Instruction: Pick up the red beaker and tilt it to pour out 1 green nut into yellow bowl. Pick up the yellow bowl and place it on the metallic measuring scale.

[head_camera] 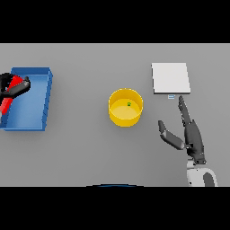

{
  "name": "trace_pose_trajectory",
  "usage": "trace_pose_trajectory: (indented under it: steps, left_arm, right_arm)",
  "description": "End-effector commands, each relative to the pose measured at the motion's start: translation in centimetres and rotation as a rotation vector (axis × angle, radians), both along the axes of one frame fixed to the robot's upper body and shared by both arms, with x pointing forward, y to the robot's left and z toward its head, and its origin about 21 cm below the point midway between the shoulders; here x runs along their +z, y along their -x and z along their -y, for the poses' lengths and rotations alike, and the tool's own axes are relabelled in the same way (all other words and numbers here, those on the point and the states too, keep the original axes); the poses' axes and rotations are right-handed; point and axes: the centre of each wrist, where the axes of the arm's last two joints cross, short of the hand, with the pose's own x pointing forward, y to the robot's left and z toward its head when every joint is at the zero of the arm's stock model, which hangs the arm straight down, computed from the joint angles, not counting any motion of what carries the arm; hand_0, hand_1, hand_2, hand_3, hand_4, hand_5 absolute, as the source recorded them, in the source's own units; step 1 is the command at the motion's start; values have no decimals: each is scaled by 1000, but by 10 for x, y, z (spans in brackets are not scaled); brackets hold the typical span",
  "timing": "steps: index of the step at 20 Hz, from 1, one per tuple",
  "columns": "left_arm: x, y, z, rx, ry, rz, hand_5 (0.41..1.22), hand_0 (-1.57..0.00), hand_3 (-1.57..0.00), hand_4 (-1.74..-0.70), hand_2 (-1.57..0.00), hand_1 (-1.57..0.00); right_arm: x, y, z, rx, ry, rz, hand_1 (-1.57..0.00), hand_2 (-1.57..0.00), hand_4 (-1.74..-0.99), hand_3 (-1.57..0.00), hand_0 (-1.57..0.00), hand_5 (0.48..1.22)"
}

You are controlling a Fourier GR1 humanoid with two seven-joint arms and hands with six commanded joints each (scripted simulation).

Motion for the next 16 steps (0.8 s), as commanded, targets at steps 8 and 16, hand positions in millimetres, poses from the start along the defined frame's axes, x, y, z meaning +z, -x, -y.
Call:
trace_pose_trajectory:
  steps: [8, 16]
  left_arm:
    - [10, -2, 2, -30, 43, 21, 674, -99, -77, -785, -81, -80]
    - [7, -4, 5, -42, 79, 69, 700, -16, -12, -781, -13, -13]
  right_arm:
    - [-1, 0, -7, 6, 22, -28, 1, 1, -1192, 1, 1, 660]
    - [21, -22, -9, 201, 230, 16, 1, 1, -1221, 1, 1, 709]
